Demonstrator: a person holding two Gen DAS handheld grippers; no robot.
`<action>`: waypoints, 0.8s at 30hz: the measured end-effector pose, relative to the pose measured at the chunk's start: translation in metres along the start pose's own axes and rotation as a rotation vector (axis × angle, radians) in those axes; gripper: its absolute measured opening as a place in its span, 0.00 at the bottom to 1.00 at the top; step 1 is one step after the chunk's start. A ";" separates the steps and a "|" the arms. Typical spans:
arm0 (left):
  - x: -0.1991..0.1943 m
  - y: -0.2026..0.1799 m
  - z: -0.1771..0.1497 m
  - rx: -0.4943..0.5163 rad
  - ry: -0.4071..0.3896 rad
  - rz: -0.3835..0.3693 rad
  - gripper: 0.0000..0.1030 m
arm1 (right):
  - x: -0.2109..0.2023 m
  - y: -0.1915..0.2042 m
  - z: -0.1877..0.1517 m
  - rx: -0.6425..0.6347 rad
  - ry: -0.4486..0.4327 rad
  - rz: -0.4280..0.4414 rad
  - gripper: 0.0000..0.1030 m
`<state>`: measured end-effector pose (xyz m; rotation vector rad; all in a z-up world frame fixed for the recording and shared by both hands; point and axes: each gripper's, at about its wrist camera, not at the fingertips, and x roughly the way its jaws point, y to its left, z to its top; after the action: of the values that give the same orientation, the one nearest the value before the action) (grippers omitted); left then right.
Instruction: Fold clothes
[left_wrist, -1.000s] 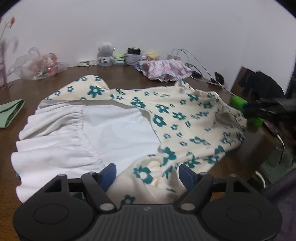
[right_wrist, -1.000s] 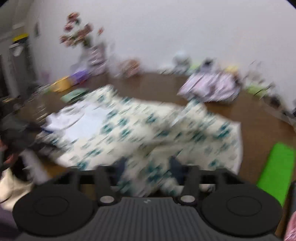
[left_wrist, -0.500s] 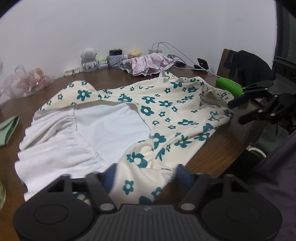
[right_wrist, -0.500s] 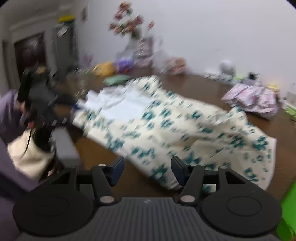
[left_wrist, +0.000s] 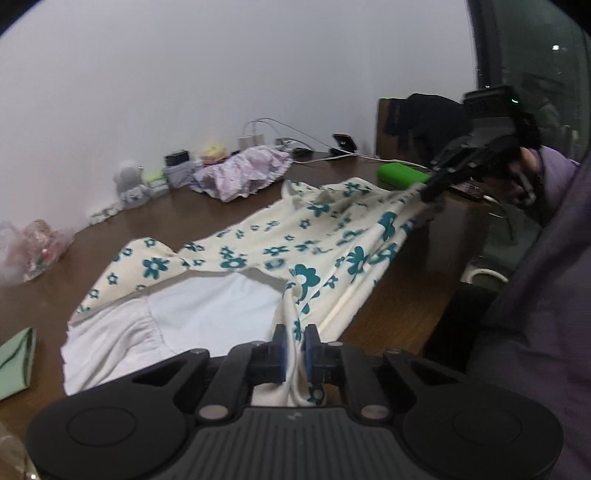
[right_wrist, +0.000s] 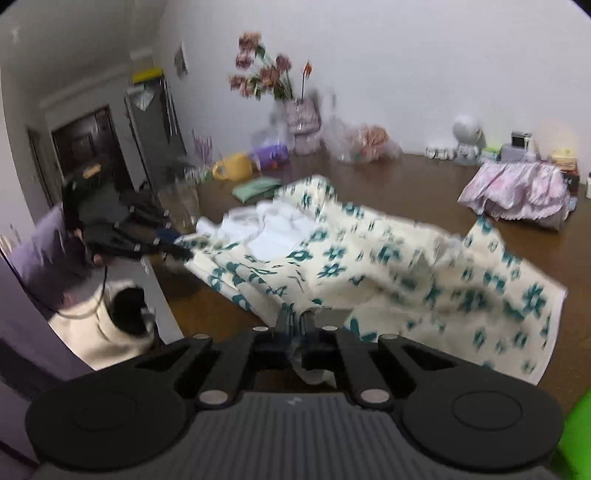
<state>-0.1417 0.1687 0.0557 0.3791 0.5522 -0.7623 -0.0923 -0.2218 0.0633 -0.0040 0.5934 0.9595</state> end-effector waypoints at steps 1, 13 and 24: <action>0.006 0.001 -0.004 -0.006 0.019 0.000 0.08 | 0.002 -0.003 0.001 0.017 -0.006 -0.004 0.05; 0.006 -0.003 -0.011 -0.079 0.041 0.041 0.28 | 0.014 0.031 -0.005 -0.158 -0.033 -0.096 0.11; 0.038 0.002 -0.013 -0.090 0.068 0.023 0.33 | 0.050 -0.004 -0.009 -0.087 0.050 -0.413 0.40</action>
<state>-0.1221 0.1554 0.0232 0.3286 0.6430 -0.7018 -0.0720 -0.1881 0.0309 -0.2210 0.5680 0.5843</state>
